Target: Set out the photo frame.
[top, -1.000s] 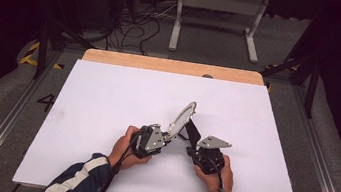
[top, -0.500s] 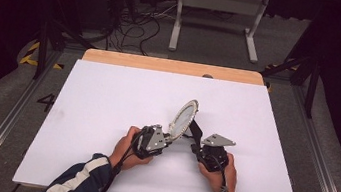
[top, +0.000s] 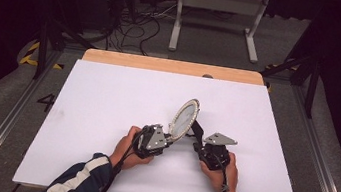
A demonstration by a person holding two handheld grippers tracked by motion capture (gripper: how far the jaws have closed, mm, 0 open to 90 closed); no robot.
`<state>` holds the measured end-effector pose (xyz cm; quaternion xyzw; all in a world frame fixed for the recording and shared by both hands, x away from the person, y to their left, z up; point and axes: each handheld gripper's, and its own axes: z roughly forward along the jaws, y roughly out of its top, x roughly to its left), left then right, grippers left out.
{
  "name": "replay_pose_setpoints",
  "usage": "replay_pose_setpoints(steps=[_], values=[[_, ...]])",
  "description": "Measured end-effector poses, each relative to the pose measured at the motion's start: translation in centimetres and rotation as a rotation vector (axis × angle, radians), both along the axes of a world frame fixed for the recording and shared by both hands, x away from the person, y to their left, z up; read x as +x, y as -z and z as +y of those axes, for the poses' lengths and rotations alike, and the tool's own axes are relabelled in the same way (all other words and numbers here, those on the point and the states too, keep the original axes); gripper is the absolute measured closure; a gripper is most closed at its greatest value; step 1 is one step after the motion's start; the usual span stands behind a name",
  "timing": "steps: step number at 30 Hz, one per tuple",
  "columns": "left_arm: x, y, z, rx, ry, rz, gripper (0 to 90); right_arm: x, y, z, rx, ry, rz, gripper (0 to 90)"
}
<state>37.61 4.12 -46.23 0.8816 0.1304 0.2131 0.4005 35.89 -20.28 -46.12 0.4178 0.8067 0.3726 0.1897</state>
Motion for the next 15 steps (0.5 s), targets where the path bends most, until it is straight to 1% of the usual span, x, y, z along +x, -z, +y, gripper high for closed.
replay_pose_setpoints(steps=[5, 7, 8, 9, 10, 11, 13, 15], values=[[0.1, -0.1, 0.1, -0.003, 0.012, 0.0, 72.5, 0.0, 0.0, 0.0, 0.003, -0.002, 0.003, 90.0], [0.0, -0.1, 0.3, -0.009, 0.016, 0.007, 73.9, 0.1, 0.0, 0.0, 0.003, -0.004, 0.002, 90.0], [0.0, -0.2, 0.3, -0.011, 0.027, 0.012, 73.9, 0.2, 0.0, 0.0, 0.002, -0.004, 0.002, 90.0], [0.0, -0.2, 0.4, -0.014, 0.025, 0.014, 76.7, 0.2, 0.0, 0.0, 0.0, -0.002, 0.001, 90.0], [-0.2, -0.3, 0.6, -0.017, 0.028, 0.023, 77.2, 0.4, 0.0, -0.1, -0.002, 0.0, 0.001, 90.0], [-0.2, -0.3, 0.6, -0.017, 0.028, 0.023, 77.0, 0.4, 0.0, -0.1, -0.002, 0.0, 0.001, 90.0], [-0.3, -0.5, 0.9, -0.023, 0.035, 0.017, 77.0, 0.5, 0.0, -0.2, 0.0, 0.003, -0.001, 90.0], [-0.3, -0.9, 1.5, -0.033, 0.03, 0.018, 77.1, 0.7, 0.0, -0.2, -0.004, 0.005, -0.003, 90.0]])
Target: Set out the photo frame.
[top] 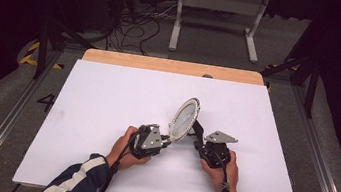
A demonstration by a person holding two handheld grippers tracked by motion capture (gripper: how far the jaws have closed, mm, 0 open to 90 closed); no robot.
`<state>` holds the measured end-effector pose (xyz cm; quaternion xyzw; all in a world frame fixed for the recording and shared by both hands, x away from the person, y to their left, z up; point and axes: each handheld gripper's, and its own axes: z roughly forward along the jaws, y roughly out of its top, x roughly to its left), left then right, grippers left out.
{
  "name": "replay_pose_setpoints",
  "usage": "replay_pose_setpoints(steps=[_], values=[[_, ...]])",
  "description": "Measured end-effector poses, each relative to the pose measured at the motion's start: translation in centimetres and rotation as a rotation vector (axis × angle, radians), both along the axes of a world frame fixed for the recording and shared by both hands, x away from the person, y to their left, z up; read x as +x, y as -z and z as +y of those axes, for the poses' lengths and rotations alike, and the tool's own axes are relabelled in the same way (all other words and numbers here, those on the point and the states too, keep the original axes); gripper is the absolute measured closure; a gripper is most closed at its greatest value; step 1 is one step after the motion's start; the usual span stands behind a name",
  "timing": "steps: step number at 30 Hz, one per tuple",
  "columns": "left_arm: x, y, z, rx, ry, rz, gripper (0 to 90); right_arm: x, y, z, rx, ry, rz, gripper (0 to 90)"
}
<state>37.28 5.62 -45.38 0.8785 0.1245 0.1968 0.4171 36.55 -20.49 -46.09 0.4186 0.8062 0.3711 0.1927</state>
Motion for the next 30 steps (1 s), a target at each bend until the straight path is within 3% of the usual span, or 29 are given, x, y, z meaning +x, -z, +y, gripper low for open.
replay_pose_setpoints(steps=[6, 14, 18, 20, 24, 30], values=[[-0.5, -0.6, 1.9, -0.02, 0.002, 0.027, 73.8, 0.1, 0.0, 0.0, 0.005, -0.005, -0.006, 87.1], [-1.4, -1.0, 6.0, -0.044, -0.044, 0.054, 65.4, -1.0, -0.7, 1.0, 0.026, -0.064, -0.075, 83.0], [-1.6, -1.0, 8.5, -0.047, -0.098, 0.063, 56.5, -1.8, -1.2, 1.9, 0.054, -0.092, -0.093, 72.8], [-1.6, -0.9, 9.0, -0.043, -0.109, 0.067, 55.5, -2.0, -1.3, 2.1, 0.059, -0.094, -0.1, 69.6], [-1.8, -0.6, 10.4, -0.034, -0.155, 0.066, 43.3, -2.1, -1.5, 3.0, 0.102, -0.095, -0.099, 59.1], [-2.1, -0.3, 11.7, -0.021, -0.204, 0.065, 32.5, -1.7, -1.5, 3.8, 0.146, -0.078, -0.079, 51.1]])
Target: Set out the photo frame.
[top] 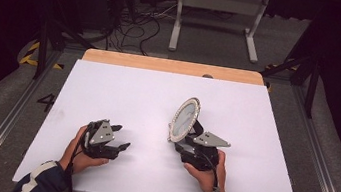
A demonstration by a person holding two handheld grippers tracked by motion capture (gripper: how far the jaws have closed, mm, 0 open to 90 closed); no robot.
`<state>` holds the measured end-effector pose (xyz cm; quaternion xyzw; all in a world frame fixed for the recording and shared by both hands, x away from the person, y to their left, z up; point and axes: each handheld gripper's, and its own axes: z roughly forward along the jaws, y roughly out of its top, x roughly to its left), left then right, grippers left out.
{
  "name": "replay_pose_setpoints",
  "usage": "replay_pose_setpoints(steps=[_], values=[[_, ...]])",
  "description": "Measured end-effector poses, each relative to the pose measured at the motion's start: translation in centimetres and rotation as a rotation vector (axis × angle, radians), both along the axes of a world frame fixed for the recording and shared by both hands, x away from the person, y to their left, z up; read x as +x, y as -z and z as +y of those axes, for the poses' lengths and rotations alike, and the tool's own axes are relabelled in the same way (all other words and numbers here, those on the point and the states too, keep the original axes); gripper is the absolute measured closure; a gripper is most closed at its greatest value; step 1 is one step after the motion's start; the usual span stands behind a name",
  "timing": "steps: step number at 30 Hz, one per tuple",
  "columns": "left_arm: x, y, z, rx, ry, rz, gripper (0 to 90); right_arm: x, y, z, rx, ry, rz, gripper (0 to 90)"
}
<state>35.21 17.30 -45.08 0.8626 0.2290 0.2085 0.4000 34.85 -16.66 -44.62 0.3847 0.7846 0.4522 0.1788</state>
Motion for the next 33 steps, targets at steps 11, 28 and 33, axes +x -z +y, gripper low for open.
replay_pose_setpoints(steps=[11, 28, 33], values=[[0.0, 0.4, -0.2, 0.025, -0.009, 0.013, 25.1, 1.5, 0.0, 1.3, 0.093, 0.078, 0.041, 48.8], [-0.1, 0.5, -0.5, 0.031, 0.011, 0.021, 25.8, 1.8, -0.3, 1.4, 0.108, 0.106, 0.044, 66.9], [-0.1, 0.5, -0.5, 0.031, 0.011, 0.023, 25.8, 1.5, -0.5, 0.9, 0.106, 0.087, 0.061, 69.0]])
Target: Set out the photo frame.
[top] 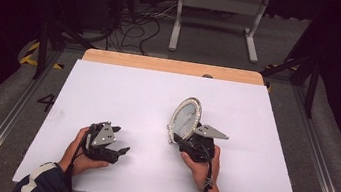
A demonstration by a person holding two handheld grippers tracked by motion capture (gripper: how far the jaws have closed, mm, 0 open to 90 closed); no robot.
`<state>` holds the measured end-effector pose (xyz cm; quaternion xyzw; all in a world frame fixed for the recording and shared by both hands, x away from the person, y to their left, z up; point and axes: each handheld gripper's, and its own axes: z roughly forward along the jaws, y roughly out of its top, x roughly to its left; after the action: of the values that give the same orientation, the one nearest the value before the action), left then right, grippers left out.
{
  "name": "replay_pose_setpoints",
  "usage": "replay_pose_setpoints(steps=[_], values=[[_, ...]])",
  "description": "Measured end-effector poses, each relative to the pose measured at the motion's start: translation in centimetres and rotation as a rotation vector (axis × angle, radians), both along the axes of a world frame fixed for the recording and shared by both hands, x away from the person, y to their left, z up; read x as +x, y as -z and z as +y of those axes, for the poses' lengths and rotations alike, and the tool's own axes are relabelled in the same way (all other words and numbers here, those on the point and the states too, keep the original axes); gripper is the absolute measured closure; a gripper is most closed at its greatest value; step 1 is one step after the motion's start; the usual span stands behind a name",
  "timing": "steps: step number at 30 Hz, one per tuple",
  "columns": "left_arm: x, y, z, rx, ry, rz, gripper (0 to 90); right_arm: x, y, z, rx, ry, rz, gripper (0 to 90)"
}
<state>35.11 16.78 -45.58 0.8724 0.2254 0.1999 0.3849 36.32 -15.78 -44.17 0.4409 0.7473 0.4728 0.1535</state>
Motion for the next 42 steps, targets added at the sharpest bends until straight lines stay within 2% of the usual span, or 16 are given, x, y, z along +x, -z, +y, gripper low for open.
replay_pose_setpoints(steps=[7, 12, 18, 21, 23, 27, 31, 35, 42], values=[[-0.1, -0.1, 0.0, -0.002, 0.003, -0.002, 25.8, -0.6, -0.2, -0.7, -0.013, -0.033, 0.017, 71.8], [-0.2, -0.2, -0.1, -0.009, 0.006, 0.001, 25.2, -0.5, -0.2, -0.7, -0.017, -0.048, 0.005, 71.0], [-0.2, -0.1, -0.3, -0.009, 0.015, 0.009, 26.8, -0.2, 0.0, 0.0, -0.019, -0.014, -0.024, 66.9], [-0.2, 0.0, -0.5, -0.006, 0.02, 0.013, 26.1, 0.3, 0.1, 0.2, 0.017, 0.009, -0.03, 66.8], [-0.2, 0.1, -0.6, -0.006, 0.022, 0.017, 25.6, 0.4, 0.1, 0.3, 0.015, 0.01, -0.031, 66.9], [-0.1, 0.1, -0.6, -0.015, 0.022, 0.03, 24.8, 0.7, 0.1, 0.0, 0.031, -0.004, -0.012, 67.8], [-0.1, 0.1, -0.6, -0.012, 0.021, 0.026, 24.4, 0.8, 0.1, -0.1, 0.028, -0.018, -0.007, 74.9], [-0.2, 0.2, -0.7, -0.018, 0.043, 0.042, 27.3, 0.9, 0.0, -0.3, 0.025, -0.059, 0.009, 76.8], [-0.3, 0.2, -1.0, -0.005, 0.055, 0.046, 25.8, 1.0, -0.2, -0.7, 0.029, -0.117, 0.041, 78.4]])
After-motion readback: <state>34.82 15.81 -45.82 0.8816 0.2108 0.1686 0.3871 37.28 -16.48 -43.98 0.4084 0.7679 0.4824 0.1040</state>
